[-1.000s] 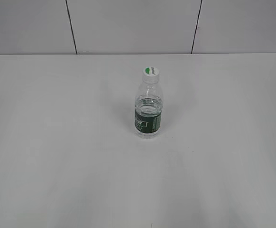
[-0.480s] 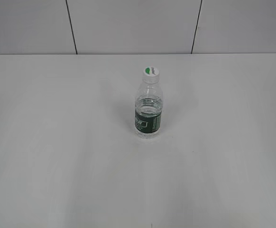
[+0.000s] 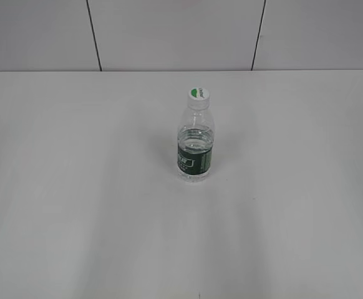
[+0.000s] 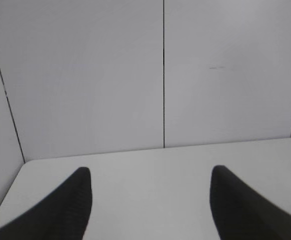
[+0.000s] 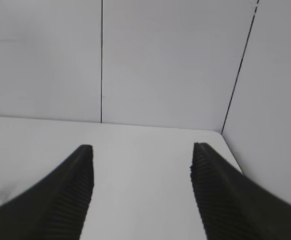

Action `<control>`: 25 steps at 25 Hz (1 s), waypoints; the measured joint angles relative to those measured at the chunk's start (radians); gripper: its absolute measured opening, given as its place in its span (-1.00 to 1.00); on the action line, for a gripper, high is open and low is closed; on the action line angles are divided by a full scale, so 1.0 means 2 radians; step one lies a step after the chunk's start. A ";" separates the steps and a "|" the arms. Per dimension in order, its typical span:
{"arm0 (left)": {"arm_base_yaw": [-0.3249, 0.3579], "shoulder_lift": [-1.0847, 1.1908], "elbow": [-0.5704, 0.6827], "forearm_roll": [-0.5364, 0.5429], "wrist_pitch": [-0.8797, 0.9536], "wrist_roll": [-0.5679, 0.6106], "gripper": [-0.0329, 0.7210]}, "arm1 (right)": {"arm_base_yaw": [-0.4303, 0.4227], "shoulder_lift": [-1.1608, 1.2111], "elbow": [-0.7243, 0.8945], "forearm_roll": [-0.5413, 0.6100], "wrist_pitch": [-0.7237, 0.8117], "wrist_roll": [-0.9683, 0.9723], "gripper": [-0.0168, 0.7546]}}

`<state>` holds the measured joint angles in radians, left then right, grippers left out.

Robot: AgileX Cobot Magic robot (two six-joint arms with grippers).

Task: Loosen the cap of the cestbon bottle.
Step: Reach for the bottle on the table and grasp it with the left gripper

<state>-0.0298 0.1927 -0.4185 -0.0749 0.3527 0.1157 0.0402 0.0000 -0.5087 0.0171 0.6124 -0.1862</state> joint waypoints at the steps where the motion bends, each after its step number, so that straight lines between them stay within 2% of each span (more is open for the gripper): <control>1: 0.000 0.009 0.004 0.000 -0.022 0.000 0.29 | 0.000 0.008 0.002 0.000 -0.009 0.000 0.27; 10: 0.000 0.129 0.031 -0.002 -0.176 0.000 0.29 | 0.000 0.122 0.004 0.000 -0.110 0.000 0.27; 21: 0.000 0.292 0.034 -0.004 -0.358 0.000 0.29 | 0.000 0.229 0.004 0.000 -0.226 0.000 0.27; 25: -0.020 0.354 0.034 0.000 -0.400 0.000 0.29 | 0.000 0.263 0.004 0.000 -0.267 0.000 0.27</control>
<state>-0.0703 0.9010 -0.3500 -0.0753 -0.4463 0.1166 0.0402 0.5270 -0.5009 0.0162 0.0785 -0.1862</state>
